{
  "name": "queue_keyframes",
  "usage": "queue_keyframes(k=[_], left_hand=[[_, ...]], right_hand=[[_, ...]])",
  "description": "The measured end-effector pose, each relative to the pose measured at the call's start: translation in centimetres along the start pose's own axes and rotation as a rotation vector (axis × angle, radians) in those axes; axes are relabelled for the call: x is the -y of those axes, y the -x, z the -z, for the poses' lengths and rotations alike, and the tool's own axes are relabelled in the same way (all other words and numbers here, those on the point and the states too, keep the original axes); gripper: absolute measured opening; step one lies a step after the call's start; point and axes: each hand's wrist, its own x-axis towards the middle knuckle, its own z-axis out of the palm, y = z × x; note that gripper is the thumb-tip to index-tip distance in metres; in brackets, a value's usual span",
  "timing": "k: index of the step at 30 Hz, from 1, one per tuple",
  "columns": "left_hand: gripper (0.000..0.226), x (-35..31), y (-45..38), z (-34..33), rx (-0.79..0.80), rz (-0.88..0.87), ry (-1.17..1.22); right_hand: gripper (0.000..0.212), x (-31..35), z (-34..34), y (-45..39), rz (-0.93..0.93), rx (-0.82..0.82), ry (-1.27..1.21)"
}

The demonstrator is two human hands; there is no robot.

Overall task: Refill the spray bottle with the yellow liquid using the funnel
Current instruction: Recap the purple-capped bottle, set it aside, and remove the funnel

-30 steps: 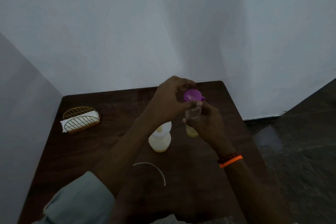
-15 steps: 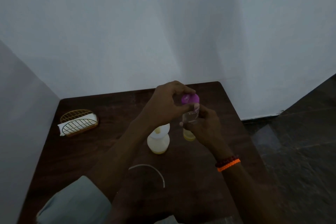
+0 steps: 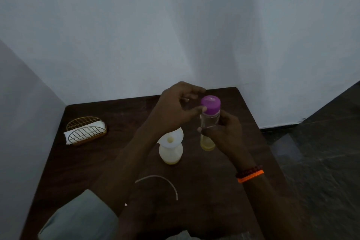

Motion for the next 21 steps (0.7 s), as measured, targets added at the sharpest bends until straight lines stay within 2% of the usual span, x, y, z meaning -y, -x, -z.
queue_keyframes(k=[3, 5, 8, 12, 16, 21], left_hand=[[0.035, -0.1, 0.2, -0.4, -0.038, 0.012, -0.015], [0.034, -0.5, 0.2, -1.0, -0.028, 0.018, 0.026], [0.045, -1.2, 0.2, -2.0, -0.013, 0.038, 0.107], [0.056, -1.0, 0.1, -2.3, -0.034, -0.006, 0.065], [0.065, -0.4, 0.4, -1.0, -0.068, 0.032, 0.040], [0.035, -0.2, 0.6, -0.8, -0.078, 0.091, 0.051]], right_hand=[[0.051, -0.2, 0.2, -0.2, -0.015, -0.006, 0.029], [0.055, -0.2, -0.1, -0.3, -0.015, -0.011, 0.038], [0.051, 0.1, -0.7, -0.2, -0.022, -0.016, 0.057], [0.048, 0.6, -1.0, 0.1, -0.017, -0.014, 0.045], [0.049, 0.2, -0.2, 0.0, -0.026, -0.010, 0.019], [0.050, 0.1, 0.3, -0.3, -0.023, -0.004, 0.044]])
